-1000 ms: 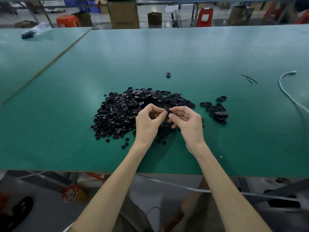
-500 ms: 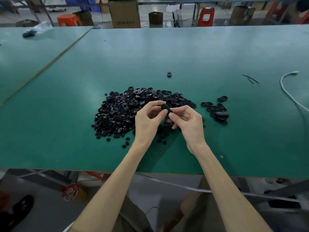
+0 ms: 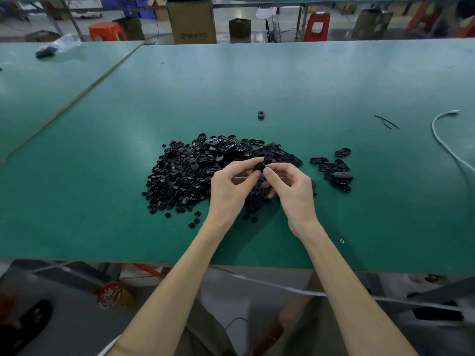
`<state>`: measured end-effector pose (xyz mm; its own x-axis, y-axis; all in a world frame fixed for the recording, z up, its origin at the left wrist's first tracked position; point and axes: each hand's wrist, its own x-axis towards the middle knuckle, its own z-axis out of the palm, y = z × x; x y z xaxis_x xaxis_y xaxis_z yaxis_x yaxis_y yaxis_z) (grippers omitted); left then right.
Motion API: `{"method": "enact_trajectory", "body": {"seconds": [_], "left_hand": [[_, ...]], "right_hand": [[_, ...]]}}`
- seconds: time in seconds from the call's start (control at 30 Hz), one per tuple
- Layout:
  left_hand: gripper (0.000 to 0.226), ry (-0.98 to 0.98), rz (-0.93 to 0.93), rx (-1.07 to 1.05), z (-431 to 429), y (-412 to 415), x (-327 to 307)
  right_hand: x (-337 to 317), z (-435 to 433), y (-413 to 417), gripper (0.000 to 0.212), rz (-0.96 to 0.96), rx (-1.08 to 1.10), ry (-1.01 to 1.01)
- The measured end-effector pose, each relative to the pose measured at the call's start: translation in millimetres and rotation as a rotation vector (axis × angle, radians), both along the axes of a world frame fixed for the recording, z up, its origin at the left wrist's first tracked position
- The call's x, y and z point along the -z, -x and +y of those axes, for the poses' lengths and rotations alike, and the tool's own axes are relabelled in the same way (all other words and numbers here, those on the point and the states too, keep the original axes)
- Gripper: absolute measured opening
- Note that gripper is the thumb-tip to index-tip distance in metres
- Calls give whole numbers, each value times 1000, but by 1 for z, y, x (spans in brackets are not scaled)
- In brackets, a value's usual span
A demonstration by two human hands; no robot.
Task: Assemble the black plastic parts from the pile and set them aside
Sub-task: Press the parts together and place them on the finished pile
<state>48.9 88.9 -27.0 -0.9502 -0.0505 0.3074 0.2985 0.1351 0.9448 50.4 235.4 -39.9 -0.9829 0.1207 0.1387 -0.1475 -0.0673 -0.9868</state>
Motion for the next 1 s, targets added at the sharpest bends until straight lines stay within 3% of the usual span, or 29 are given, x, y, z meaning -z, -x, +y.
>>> {"method": "enact_trajectory", "body": {"seconds": [0.27,1.0], "left_hand": [[32,88,30,59,2,2,1],[40,67,33,82,2,0,3]], "right_hand": [[1,1,0,6,8,-5,-16],[0,1,0,9,-22,9,-3]]}}
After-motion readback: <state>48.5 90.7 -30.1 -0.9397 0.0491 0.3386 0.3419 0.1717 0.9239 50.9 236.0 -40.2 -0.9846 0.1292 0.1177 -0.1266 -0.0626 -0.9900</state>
